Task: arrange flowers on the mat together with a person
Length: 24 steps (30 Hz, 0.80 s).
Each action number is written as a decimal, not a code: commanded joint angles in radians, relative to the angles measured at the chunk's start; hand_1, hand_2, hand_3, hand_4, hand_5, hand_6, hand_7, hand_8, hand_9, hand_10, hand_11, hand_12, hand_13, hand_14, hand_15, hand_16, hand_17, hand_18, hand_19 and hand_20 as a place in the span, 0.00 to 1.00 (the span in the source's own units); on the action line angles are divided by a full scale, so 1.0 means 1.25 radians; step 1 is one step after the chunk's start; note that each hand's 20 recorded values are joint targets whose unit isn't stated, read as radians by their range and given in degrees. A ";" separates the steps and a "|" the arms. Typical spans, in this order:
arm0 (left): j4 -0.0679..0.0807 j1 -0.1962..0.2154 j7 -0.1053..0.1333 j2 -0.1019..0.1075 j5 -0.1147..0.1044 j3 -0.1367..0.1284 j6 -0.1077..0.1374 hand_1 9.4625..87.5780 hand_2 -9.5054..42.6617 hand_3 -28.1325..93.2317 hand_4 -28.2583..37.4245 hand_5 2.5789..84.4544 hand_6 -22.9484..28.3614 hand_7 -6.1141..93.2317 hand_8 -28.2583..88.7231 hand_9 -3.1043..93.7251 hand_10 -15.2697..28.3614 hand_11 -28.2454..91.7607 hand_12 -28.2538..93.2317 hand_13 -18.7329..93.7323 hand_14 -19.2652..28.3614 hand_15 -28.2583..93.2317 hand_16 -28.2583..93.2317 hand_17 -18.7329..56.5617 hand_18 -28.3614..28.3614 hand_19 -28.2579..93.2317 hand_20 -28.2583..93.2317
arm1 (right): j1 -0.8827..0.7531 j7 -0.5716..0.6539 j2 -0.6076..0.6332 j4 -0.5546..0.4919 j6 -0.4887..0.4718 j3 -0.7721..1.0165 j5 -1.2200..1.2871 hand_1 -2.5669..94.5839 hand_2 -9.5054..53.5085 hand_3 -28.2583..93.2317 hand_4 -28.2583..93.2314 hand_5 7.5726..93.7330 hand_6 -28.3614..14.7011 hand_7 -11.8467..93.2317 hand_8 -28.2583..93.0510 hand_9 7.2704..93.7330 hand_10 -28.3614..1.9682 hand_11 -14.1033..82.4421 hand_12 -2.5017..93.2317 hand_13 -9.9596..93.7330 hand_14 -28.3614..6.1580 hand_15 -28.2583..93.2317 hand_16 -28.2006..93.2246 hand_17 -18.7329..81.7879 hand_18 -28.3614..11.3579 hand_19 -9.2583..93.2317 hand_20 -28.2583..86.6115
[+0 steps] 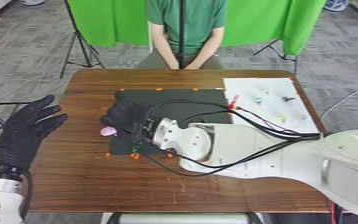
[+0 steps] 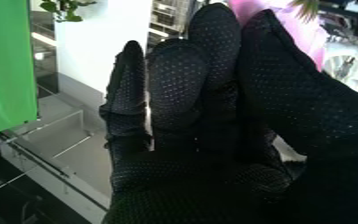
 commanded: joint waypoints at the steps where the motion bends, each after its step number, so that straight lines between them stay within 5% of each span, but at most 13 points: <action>1: -0.001 0.010 0.002 0.005 -0.006 0.009 0.002 0.24 0.20 0.81 0.05 0.43 0.50 0.29 0.16 0.38 0.68 0.48 0.37 0.44 0.78 0.56 0.23 0.20 0.90 0.65 0.31 | 0.035 0.028 -0.026 0.049 -0.008 -0.016 -0.001 0.49 0.00 0.94 0.00 0.67 0.75 0.67 0.21 0.80 0.73 0.46 0.61 0.73 0.68 0.77 0.56 0.46 0.32 0.78 0.63; 24: 0.006 0.000 -0.003 0.003 -0.004 0.014 -0.004 0.24 0.20 0.81 0.04 0.43 0.50 0.32 0.15 0.39 0.69 0.51 0.36 0.44 0.79 0.59 0.22 0.20 0.90 0.65 0.30 | 0.003 0.038 -0.014 0.055 -0.093 0.028 -0.008 0.44 0.00 0.94 0.00 0.62 0.75 0.62 0.23 0.76 0.72 0.43 0.60 0.69 0.64 0.79 0.53 0.43 0.30 0.76 0.63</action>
